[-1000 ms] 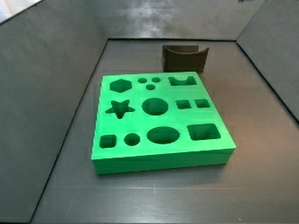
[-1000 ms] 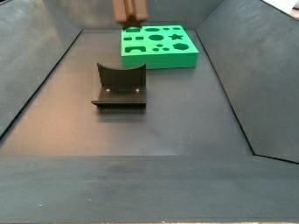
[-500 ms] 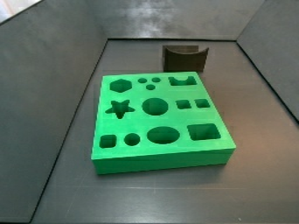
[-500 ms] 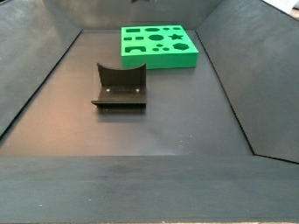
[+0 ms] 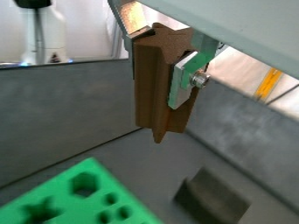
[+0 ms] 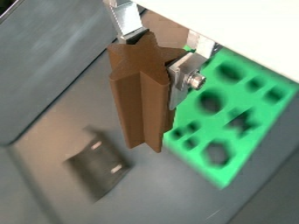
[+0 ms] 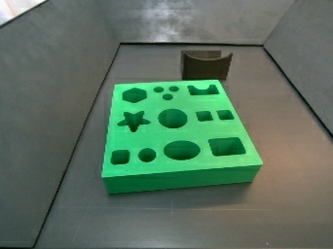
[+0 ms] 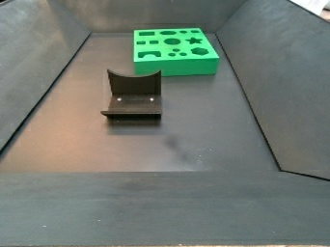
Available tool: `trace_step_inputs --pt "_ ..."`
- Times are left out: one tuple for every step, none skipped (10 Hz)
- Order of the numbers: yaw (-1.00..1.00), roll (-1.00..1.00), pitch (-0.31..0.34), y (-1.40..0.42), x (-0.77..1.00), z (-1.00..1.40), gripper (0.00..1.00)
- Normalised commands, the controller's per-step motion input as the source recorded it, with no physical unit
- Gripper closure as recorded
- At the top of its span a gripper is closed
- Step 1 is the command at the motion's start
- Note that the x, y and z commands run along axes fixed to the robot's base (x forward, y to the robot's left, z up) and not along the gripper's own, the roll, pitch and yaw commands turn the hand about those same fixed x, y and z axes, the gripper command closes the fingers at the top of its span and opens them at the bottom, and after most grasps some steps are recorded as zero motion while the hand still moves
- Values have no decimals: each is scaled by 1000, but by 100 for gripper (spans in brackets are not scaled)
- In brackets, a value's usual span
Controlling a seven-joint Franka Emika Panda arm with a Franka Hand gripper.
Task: Pick up the star object. Move up. Place the star object on the fixture. Regrasp the star object. Move to above the board. Insert the star object.
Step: Move to above the board.
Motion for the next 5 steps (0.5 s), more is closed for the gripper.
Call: trace_step_inputs --pt "-142 -1000 -127 -906 -529 228 100" --pt "-144 -1000 -127 -729 -445 187 100" --pt "-131 -980 -135 -344 -272 96 100" --pt "-111 -848 -117 -219 -201 60 100" --pt "-60 -565 -79 -93 -130 35 100"
